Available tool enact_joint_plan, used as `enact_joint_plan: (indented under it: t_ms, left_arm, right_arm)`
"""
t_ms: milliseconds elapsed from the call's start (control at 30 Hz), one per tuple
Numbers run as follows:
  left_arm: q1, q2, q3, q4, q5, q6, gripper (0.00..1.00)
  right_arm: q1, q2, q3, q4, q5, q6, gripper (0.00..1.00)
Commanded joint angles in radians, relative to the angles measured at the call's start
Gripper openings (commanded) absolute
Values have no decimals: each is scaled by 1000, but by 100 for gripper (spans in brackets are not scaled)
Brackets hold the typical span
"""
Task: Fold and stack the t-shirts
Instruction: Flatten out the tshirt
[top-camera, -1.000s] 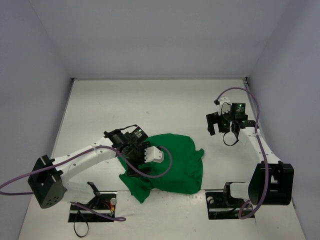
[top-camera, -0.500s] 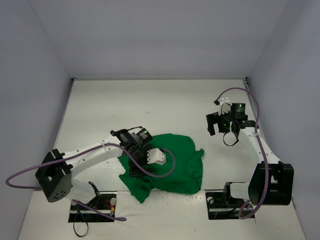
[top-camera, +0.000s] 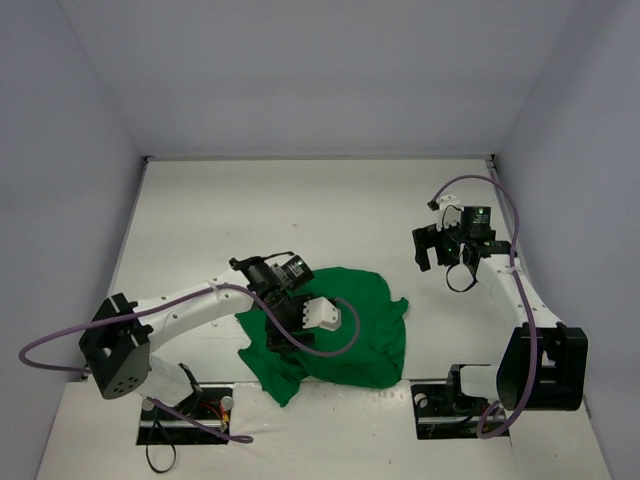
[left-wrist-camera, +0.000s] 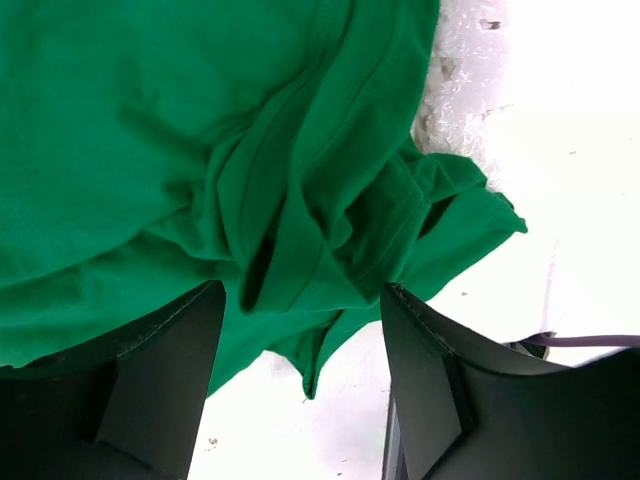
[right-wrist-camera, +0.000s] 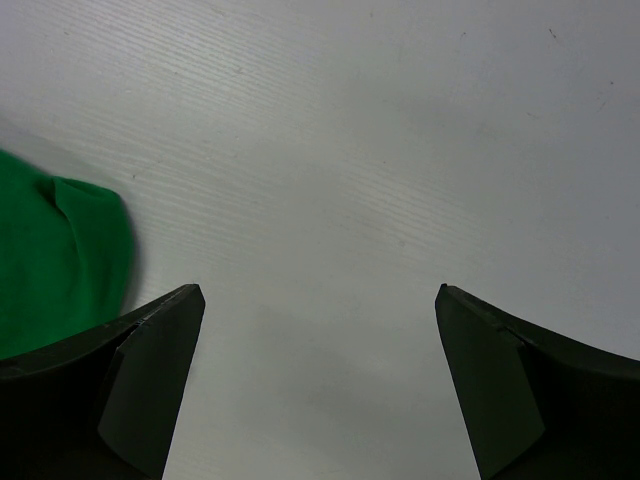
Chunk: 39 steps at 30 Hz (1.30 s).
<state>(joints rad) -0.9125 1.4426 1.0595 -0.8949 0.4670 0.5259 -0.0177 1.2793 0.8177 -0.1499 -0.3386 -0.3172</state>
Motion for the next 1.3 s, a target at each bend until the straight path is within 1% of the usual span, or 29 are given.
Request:
enact_joint_plan:
  t_ms: [0, 67, 100, 133, 267, 300, 333, 400, 467, 500, 533, 567, 633, 700, 767, 833, 867, 933, 967, 1000, 1067, 1133, 1233, 1267]
  left_arm:
    - [-9, 19, 30, -49, 16, 39, 59]
    - [-9, 41, 29, -55, 6, 44, 55]
    - [-9, 52, 28, -58, -1, 45, 51]
    - [-9, 64, 27, -63, -11, 45, 45]
    - [-9, 99, 31, -115, -31, 65, 8]
    - [-9, 96, 30, -125, -55, 73, 3]
    - [-7, 91, 30, -136, -88, 84, 0]
    - [8, 72, 37, -158, -164, 143, 0]
    - [61, 38, 54, -173, -205, 194, 0]
    - [114, 21, 75, -178, -213, 216, 0]
    - [178, 4, 100, -183, -221, 239, 0]
    - [216, 5, 130, -191, -223, 261, 0]
    - [271, 16, 228, -204, -226, 332, 0]
    - [324, 40, 301, -181, -259, 383, 0]
    - [353, 69, 341, -104, -332, 452, 0]
    - [378, 101, 347, 2, -382, 547, 0]
    - [387, 117, 344, 54, -396, 622, 0]
    - [424, 164, 345, 255, -433, 691, 0]
    - [432, 207, 359, 295, -441, 721, 0]
    - [457, 243, 381, 364, -450, 739, 0]
    - [493, 372, 466, 389, -457, 764, 0]
    - [529, 453, 561, 419, -457, 770, 0]
    - [582, 511, 614, 535, -458, 772, 0]
    - [601, 523, 614, 613, -497, 774, 0]
  right_arm:
    - [9, -17, 3, 18, 3, -11, 100]
    - [9, -20, 3, 18, 4, -11, 100]
    - [9, -22, 2, 18, 4, -11, 100]
    - [9, -23, 1, 18, 4, -11, 100]
    - [9, -33, 1, 18, 3, -12, 100]
    - [9, -36, 1, 18, 2, -13, 100]
    - [9, -39, 2, 18, 1, -13, 100]
    - [9, -54, 3, 18, -2, -13, 100]
    - [9, -67, 6, 17, -5, -13, 100]
    - [8, -74, 6, 16, -8, -13, 100]
    - [7, -81, 6, 16, -11, -13, 100]
    - [9, -89, 6, 15, -17, -13, 100]
    - [8, -108, 2, 12, -62, -19, 99]
    - [9, -121, -1, 12, -100, -22, 99]
    - [9, -126, -3, 12, -125, -23, 99]
    - [9, -126, -3, 13, -144, -25, 99]
    - [9, -123, -5, 12, -146, -23, 99]
    - [9, -124, -7, 12, -143, -23, 99]
    - [9, -129, -8, 10, -143, -23, 99]
    - [9, -135, -11, 10, -146, -26, 99]
    - [9, -151, -12, 10, -154, -28, 99]
    - [9, -164, -10, 7, -154, -30, 99]
    - [9, -172, -8, 7, -151, -36, 99]
    - [9, -169, -7, 8, -153, -36, 99]
